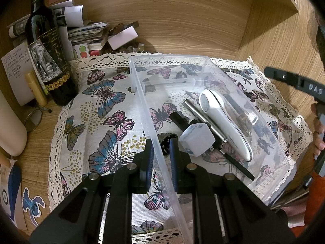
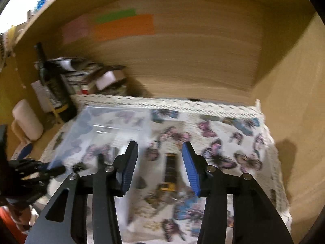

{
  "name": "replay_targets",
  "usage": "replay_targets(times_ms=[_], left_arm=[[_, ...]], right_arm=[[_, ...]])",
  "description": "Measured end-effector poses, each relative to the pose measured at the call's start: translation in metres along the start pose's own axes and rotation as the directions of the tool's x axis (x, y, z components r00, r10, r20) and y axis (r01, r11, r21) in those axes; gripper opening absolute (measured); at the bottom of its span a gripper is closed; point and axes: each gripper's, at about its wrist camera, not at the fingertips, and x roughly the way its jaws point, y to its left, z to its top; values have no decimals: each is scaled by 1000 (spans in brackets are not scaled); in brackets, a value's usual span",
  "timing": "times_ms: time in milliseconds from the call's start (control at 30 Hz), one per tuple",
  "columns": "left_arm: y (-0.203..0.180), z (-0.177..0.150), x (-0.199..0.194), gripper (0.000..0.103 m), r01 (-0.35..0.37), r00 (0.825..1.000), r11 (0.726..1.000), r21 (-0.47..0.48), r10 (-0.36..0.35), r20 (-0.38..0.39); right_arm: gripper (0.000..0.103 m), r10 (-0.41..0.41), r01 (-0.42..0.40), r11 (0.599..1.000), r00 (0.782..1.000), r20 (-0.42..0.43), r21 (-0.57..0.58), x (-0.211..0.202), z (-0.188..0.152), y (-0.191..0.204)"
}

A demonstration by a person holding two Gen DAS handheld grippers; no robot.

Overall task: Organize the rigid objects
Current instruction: 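Grasp the silver keys on their ring with the right gripper and lift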

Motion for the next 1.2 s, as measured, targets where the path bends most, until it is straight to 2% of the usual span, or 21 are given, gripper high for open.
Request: replay_targets(times_ms=[200,367,467,633,767,833,900,967,1000,1033,1067,1133,1200], left_arm=[[0,0,0,15,1,1000,1000,0,-1,-1],[0,0,0,15,1,1000,1000,2,-1,0],[0,0,0,15,1,1000,1000,1,-1,0],[0,0,0,15,1,1000,1000,2,-1,-2],[0,0,0,15,2,1000,1000,0,-2,0],[0,0,0,15,3,1000,1000,0,-3,-1],[0,0,0,15,2,1000,1000,1,-2,-1],[0,0,0,15,2,1000,1000,2,-2,-1],[0,0,0,15,2,1000,1000,2,-2,-1],[0,0,0,15,2,1000,1000,2,-2,-1],[0,0,0,15,2,1000,1000,3,-2,-1],[0,0,-1,15,2,1000,1000,5,-2,-1],[0,0,-1,15,2,1000,1000,4,-2,-1]], right_arm=[[42,-34,37,999,994,-100,28,23,-22,-21],[42,-17,21,1000,983,-184,19,40,-44,-23],[47,-9,12,1000,976,-218,10,49,-57,-20],[49,-9,10,1000,965,-262,4,66,-71,-20],[49,-26,20,999,968,-249,-27,69,-73,-18],[45,-29,22,999,970,-239,-28,70,-74,-18],[34,-40,34,999,972,-230,-29,70,-74,-20],[31,-38,34,999,973,-228,-20,70,-73,-21],[20,-41,38,999,973,-226,-16,70,-73,-22],[17,-56,53,998,973,-223,-18,69,-74,-22],[10,-70,66,998,973,-222,-23,67,-73,-24],[10,-52,52,999,974,-222,-2,63,-74,-28],[10,-67,67,998,974,-219,-5,61,-75,-29]])
